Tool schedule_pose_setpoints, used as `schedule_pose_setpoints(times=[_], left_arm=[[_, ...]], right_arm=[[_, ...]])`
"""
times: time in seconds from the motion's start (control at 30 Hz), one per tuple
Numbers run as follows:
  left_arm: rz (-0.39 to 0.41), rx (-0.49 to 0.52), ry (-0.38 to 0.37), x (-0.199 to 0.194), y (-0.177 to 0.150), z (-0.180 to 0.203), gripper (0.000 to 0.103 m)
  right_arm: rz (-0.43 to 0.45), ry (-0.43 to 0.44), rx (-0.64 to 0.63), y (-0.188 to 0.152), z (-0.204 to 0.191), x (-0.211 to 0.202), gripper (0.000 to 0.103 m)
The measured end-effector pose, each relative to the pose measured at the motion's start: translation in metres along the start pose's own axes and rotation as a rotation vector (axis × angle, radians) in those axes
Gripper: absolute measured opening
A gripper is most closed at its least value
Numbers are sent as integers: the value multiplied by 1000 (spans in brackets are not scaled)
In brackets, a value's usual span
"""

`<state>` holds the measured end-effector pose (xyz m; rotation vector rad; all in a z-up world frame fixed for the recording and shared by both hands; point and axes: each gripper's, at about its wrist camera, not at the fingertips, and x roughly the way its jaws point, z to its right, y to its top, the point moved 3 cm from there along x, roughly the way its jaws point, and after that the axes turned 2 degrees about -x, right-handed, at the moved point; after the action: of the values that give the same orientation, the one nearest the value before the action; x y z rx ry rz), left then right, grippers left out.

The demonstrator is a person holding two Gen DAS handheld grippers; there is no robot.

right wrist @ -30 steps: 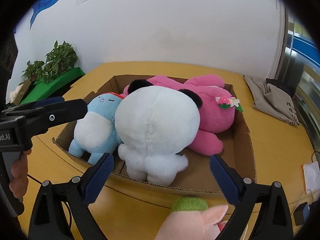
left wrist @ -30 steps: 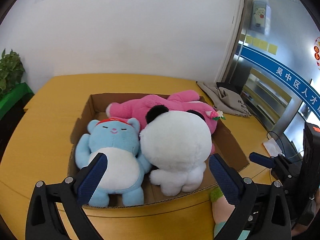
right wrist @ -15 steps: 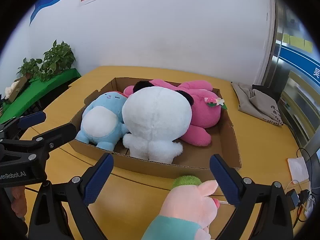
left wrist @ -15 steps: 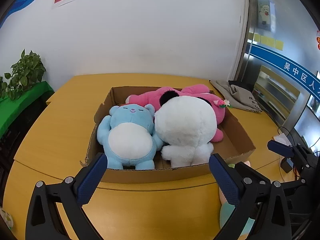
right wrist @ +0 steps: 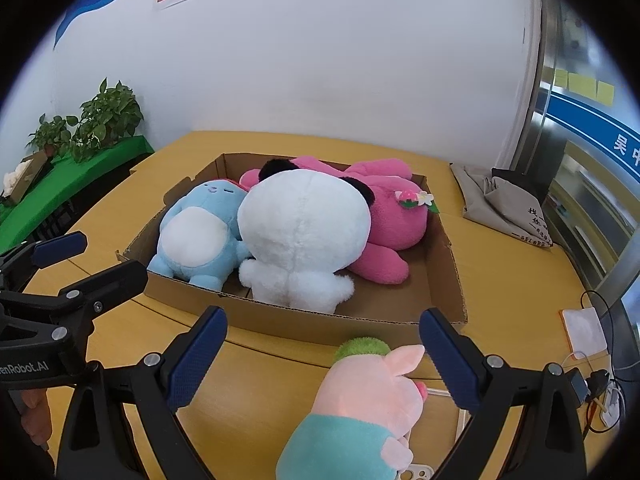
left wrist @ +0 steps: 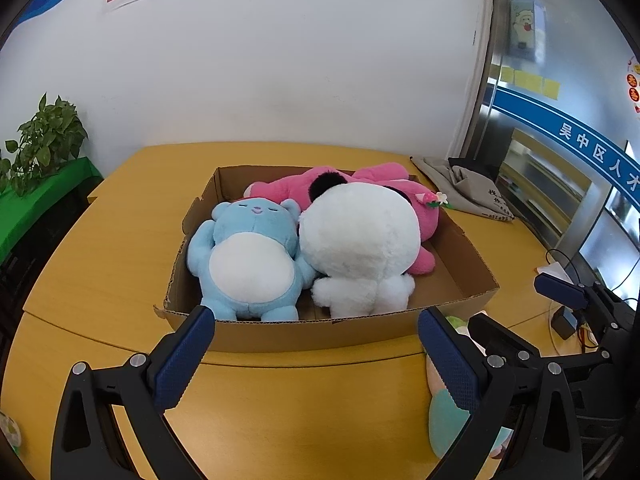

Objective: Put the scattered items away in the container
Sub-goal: 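Move the right gripper onto the pink pig plush in teal shirt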

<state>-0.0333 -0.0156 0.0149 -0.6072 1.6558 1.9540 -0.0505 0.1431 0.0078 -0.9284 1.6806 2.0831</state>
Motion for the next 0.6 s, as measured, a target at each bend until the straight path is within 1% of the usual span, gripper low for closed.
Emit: schedule_pose_setpoints(times=[0.37,0.6], left_arm=[[-10,-8,-18,1,0,-1,103],[-33,-14,-36,7,-3,1,103]], right_arm=[[-10,2,-7,-3,-2,3,98],[-14,1,4,-4,4,2,98]])
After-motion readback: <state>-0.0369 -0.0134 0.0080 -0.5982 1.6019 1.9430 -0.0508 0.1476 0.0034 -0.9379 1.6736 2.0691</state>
